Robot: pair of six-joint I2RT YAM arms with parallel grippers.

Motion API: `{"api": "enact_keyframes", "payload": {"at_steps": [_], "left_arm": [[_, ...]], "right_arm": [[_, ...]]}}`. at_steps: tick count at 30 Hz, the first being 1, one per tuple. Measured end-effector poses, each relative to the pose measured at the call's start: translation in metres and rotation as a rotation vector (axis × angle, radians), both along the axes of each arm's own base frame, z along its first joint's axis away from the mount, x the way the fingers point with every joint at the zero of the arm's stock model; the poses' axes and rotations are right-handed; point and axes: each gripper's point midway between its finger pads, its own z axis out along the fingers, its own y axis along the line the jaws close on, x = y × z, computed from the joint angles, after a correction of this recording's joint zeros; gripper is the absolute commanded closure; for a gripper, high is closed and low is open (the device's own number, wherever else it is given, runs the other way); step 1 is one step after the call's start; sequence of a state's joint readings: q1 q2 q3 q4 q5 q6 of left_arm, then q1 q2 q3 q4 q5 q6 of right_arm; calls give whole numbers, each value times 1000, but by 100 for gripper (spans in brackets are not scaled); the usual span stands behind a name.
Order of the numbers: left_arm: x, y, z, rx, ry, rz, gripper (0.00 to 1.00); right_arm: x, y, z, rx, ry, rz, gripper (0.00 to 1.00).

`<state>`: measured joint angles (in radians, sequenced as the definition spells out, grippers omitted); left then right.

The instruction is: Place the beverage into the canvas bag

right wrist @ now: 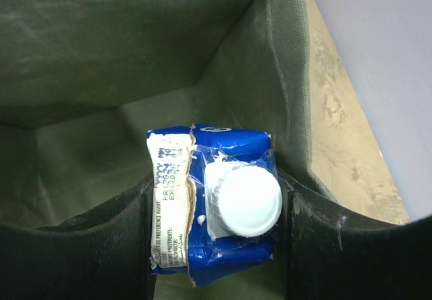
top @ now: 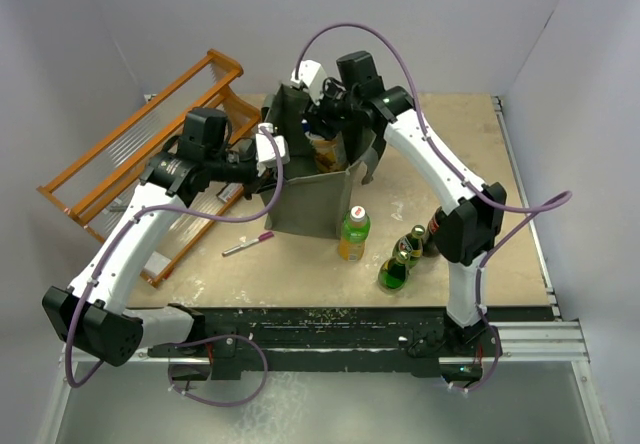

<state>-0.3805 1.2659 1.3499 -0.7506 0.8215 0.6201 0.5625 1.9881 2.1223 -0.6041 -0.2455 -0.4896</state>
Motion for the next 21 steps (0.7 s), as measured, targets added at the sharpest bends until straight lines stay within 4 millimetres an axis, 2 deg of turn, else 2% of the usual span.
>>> {"api": "enact_keyframes", "payload": {"at_steps": [6, 13, 17, 21], "left_arm": [[5, 1, 1, -2, 2, 31, 100], [12, 2, 2, 1, -2, 69, 100], [14, 3, 2, 3, 1, 81, 100], [16, 3, 0, 3, 18, 99, 100]], "right_arm": [[6, -13, -6, 2, 17, 10, 97], [5, -28, -38, -43, 70, 30, 93], [2, -30, -51, -68, 86, 44, 88], [2, -31, -51, -73, 83, 46, 77]]}}
